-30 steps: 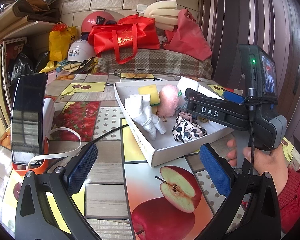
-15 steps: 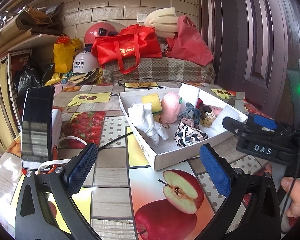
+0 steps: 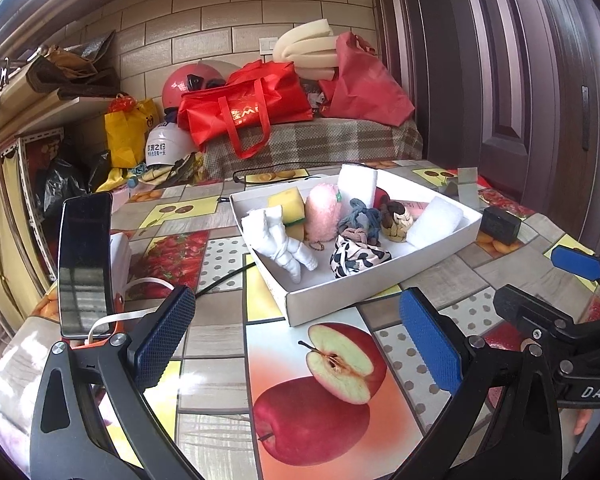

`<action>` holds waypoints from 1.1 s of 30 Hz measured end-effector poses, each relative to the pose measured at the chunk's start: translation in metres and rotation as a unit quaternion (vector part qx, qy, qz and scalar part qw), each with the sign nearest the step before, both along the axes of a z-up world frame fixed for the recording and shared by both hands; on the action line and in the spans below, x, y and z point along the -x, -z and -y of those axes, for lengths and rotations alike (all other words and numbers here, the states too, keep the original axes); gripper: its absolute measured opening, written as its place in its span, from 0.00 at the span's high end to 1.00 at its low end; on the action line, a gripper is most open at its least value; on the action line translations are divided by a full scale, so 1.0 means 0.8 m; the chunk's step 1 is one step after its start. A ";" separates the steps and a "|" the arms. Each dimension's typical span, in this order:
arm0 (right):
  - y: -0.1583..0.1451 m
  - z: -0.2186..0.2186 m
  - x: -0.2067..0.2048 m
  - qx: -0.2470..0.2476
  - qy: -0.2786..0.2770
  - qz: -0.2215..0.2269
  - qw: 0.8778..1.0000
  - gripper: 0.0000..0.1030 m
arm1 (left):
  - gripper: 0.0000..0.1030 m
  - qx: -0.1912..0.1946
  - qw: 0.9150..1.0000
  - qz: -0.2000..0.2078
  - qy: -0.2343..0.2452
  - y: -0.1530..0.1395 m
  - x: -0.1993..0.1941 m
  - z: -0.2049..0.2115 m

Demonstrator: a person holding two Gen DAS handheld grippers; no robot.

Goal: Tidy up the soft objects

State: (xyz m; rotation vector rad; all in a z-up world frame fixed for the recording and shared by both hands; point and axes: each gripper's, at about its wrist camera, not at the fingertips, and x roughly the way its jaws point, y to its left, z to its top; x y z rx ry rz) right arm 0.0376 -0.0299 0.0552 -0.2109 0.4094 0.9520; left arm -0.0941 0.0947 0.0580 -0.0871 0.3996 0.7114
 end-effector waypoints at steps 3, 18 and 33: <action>-0.006 0.018 0.014 -0.015 0.006 0.012 1.000 0.00 | 0.00 0.000 1.000 0.001 0.007 0.000 0.004 0.010; -0.043 0.114 0.055 -0.147 0.072 0.044 0.985 0.00 | 0.00 0.022 0.999 -0.009 -0.042 -0.034 0.026 0.074; -0.057 0.144 0.033 -0.180 0.064 -0.017 0.982 0.00 | 0.00 0.035 0.998 -0.019 -0.056 -0.061 0.034 0.080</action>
